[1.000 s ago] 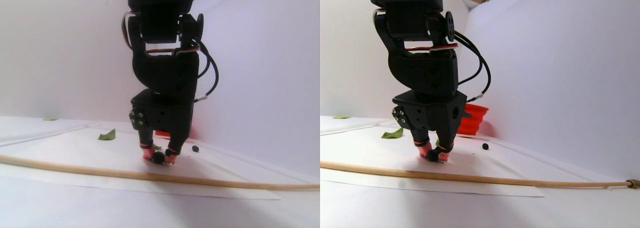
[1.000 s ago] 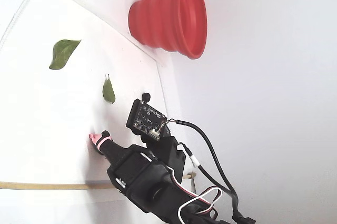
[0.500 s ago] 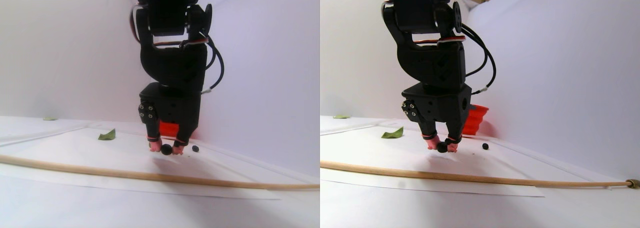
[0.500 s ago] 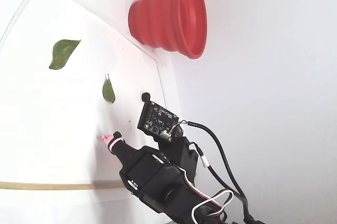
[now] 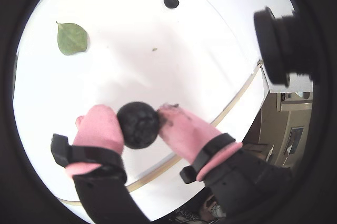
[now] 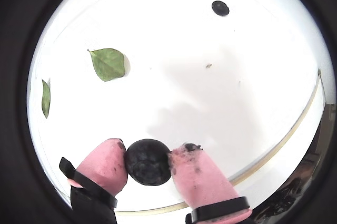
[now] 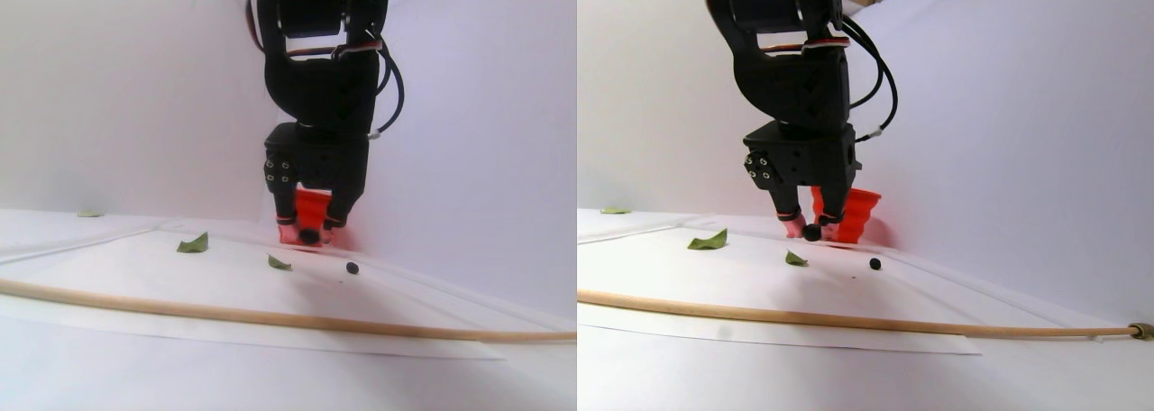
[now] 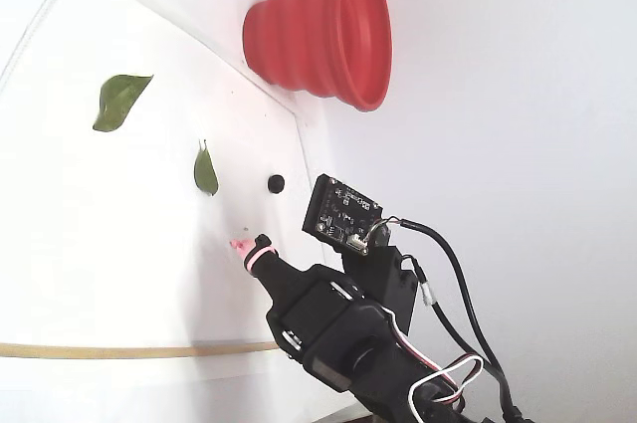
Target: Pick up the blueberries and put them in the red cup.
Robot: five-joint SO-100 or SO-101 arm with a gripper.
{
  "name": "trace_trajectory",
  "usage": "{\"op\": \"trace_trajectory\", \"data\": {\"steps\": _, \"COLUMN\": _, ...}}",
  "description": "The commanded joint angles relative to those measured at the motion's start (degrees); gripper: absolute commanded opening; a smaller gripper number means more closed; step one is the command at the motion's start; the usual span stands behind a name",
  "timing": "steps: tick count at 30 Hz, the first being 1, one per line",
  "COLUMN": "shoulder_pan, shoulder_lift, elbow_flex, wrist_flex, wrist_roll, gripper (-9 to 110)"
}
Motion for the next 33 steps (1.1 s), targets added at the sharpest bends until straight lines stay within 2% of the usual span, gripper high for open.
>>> {"op": "trace_trajectory", "data": {"steps": 1, "shoulder_pan": 1.8, "shoulder_lift": 7.4, "elbow_flex": -1.5, "wrist_flex": 0.0, "wrist_roll": -1.1, "gripper": 14}}
{"op": "trace_trajectory", "data": {"steps": 33, "shoulder_pan": 3.4, "shoulder_lift": 11.7, "elbow_flex": -9.5, "wrist_flex": 0.0, "wrist_roll": -10.1, "gripper": 15}}
